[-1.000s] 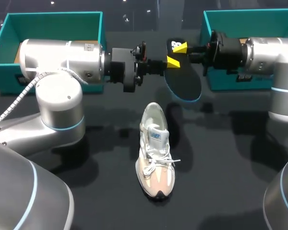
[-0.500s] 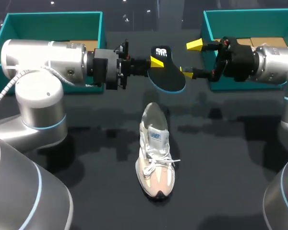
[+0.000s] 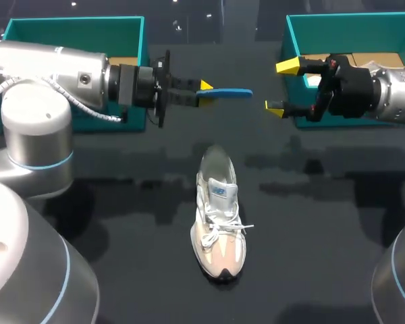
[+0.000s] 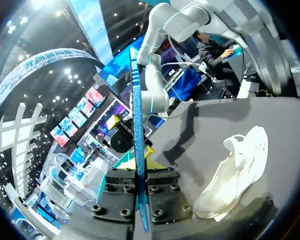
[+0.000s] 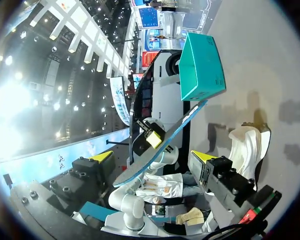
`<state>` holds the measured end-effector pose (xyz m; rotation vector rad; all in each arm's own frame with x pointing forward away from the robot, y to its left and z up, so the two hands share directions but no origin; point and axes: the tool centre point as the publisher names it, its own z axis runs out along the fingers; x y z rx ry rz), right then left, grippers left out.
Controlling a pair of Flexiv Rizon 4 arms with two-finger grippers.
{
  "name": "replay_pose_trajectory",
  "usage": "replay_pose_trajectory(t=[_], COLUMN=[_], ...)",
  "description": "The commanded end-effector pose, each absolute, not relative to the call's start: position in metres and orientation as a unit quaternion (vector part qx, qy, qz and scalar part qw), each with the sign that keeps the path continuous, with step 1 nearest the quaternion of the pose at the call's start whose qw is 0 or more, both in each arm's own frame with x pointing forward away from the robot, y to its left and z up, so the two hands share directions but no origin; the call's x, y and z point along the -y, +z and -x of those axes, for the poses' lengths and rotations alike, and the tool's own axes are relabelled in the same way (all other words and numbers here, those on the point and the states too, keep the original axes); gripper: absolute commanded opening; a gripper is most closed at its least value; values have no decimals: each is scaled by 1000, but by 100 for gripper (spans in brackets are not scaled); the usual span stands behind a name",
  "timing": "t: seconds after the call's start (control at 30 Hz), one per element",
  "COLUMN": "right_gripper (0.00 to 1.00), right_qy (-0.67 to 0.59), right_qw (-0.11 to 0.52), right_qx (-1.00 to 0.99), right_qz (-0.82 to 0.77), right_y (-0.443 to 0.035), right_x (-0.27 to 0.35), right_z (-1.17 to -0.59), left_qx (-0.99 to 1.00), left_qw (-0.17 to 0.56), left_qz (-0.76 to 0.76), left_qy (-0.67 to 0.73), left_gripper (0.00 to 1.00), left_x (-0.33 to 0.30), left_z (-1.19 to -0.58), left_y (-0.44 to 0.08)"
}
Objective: Take the shoe out of the shoebox, open the shoe tongue, remove and reinsert the insole, then place the shoe into the shoebox
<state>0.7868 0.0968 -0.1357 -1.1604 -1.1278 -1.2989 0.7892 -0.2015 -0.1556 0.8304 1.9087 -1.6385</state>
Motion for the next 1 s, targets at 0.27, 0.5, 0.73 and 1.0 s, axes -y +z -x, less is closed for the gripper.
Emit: replay_pose_trajectory(t=[0.27,0.5,0.73,1.0], right_gripper=[100,100,100,100], right_qy=[-539,-539,-539,-539], right_qw=[508,508,508,508], right_qx=[468,468,468,468], right_qz=[483,483,483,483], right_y=[-135,-135,-135,-135], right_x=[-97,-97,-97,-97], right_z=[-786,-786,-786,-786], left_qx=[-758,-728,-713,-713], left_qw=[67,-81,-146,-146], left_qz=[-138,15,70,70], left_qy=[-634,-681,-682,-682], left_gripper=[0,0,0,0], left_x=[209,207,207,207], left_z=[-796,-796,-798,-798], left_y=[-142,-129,-125,-125])
